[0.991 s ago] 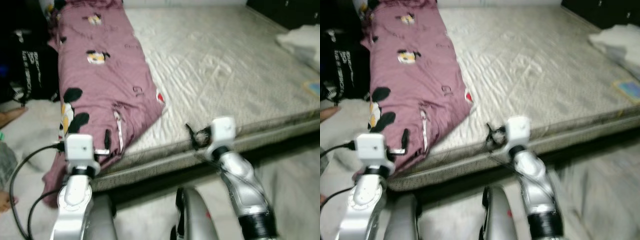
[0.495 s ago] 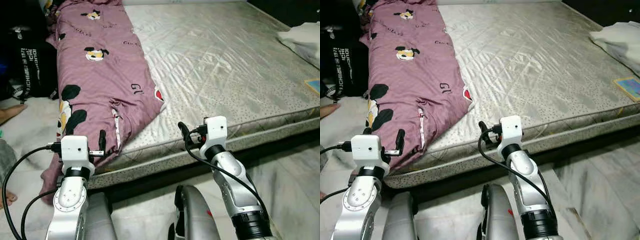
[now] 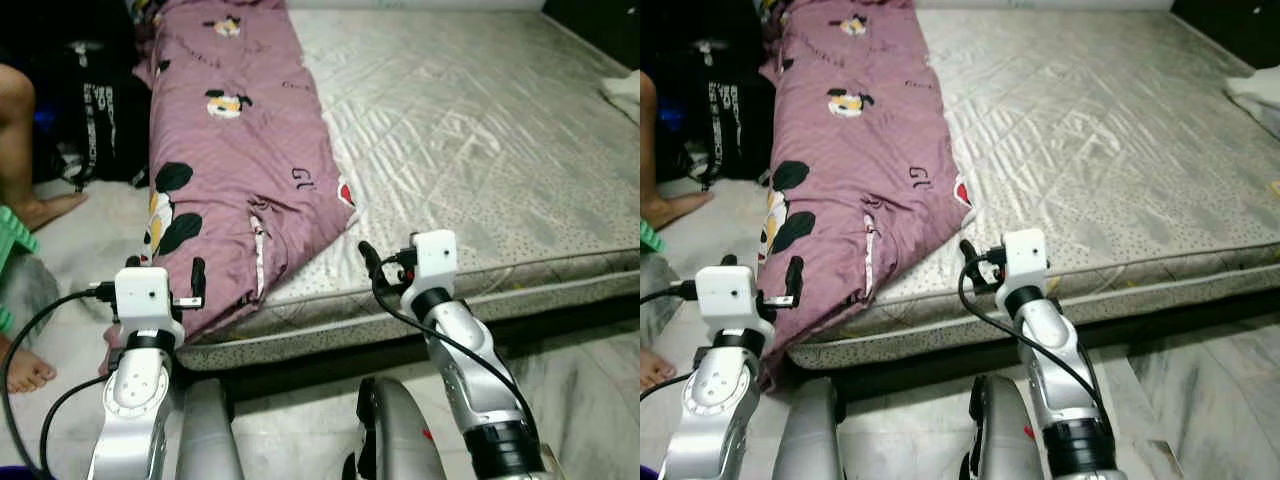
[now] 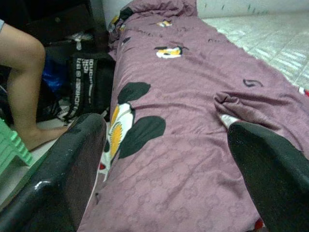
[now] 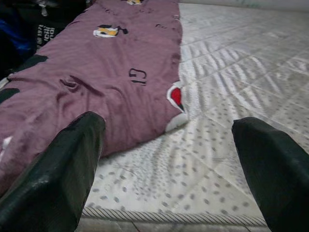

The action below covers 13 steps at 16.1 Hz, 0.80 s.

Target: Clean up the room

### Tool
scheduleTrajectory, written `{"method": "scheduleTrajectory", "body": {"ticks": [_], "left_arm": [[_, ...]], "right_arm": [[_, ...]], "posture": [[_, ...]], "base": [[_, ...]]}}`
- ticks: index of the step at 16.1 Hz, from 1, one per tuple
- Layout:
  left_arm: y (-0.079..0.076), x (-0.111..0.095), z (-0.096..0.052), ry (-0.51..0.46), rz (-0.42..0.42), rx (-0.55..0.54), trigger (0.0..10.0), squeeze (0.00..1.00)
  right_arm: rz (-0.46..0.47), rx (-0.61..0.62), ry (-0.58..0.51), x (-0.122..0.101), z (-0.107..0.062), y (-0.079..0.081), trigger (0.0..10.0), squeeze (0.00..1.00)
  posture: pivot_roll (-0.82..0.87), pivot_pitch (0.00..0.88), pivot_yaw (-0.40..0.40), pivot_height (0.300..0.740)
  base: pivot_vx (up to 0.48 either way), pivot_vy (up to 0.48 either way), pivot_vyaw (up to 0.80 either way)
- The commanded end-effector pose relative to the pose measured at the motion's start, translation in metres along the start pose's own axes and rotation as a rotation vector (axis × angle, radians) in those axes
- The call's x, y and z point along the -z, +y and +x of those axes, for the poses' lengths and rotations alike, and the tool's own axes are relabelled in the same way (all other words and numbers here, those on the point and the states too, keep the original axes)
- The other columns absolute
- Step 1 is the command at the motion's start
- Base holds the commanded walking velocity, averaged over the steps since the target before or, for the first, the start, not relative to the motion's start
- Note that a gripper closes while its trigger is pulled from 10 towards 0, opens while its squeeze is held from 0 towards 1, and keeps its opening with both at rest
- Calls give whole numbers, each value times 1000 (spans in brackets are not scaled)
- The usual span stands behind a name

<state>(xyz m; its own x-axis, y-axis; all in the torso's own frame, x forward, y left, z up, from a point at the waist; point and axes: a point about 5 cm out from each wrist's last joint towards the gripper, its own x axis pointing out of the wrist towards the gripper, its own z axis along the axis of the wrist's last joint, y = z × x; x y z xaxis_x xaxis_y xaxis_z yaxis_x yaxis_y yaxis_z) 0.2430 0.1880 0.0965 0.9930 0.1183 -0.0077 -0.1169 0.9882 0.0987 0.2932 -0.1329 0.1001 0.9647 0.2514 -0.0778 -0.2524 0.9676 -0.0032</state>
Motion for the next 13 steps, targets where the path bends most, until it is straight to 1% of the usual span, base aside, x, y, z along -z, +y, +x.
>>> {"method": "scheduleTrajectory", "body": {"ticks": [1,3,4,5,6,7,8,9,10,11,13], "left_arm": [[-2,-3,5,-2,-20,-3,10000,0],[-4,-5,14,-12,-34,-18,10000,0],[-4,-4,22,-6,-56,-40,10000,0],[-6,-3,26,8,-80,-53,10000,0],[-8,-1,33,26,-122,-72,10000,0],[-12,1,41,46,-148,-83,10000,0],[-13,1,44,53,-159,-85,10000,0],[-16,3,52,65,-165,-79,10000,0],[-17,3,58,78,-174,-86,10000,0],[-17,6,65,102,-185,-101,10000,0],[-17,10,76,143,-210,-123,10000,0]], "right_arm": [[-3,24,-8,-2,-4,-10,10000,0],[-8,29,-9,-2,-6,-14,10000,0],[-23,34,-10,-3,-9,-17,10000,0],[-29,45,-9,-3,-12,-20,10000,0],[-42,68,-4,-3,-19,-26,10000,0],[-68,109,6,-2,-29,-38,10000,0],[-86,130,12,-1,-36,-45,10000,0],[-124,180,32,0,-49,-60,10000,0],[-151,212,44,-1,-57,-70,10000,0],[-184,242,64,-1,-69,-81,10000,0],[-180,280,98,0,-85,-89,10000,0]], "posture": [[25,43,-56,559],[9,36,-57,540],[-7,39,-51,530],[-15,41,-49,530],[-32,44,-44,530],[-56,49,-40,530],[-78,55,-41,530],[-95,65,-46,530],[-106,78,-49,530],[-118,91,-49,530],[-145,117,-52,530]], "base": [[0,0,0],[0,0,0],[0,0,0],[0,0,0],[0,0,0],[0,0,0],[0,0,0],[0,0,0],[0,0,0],[0,0,0],[0,0,0]]}}
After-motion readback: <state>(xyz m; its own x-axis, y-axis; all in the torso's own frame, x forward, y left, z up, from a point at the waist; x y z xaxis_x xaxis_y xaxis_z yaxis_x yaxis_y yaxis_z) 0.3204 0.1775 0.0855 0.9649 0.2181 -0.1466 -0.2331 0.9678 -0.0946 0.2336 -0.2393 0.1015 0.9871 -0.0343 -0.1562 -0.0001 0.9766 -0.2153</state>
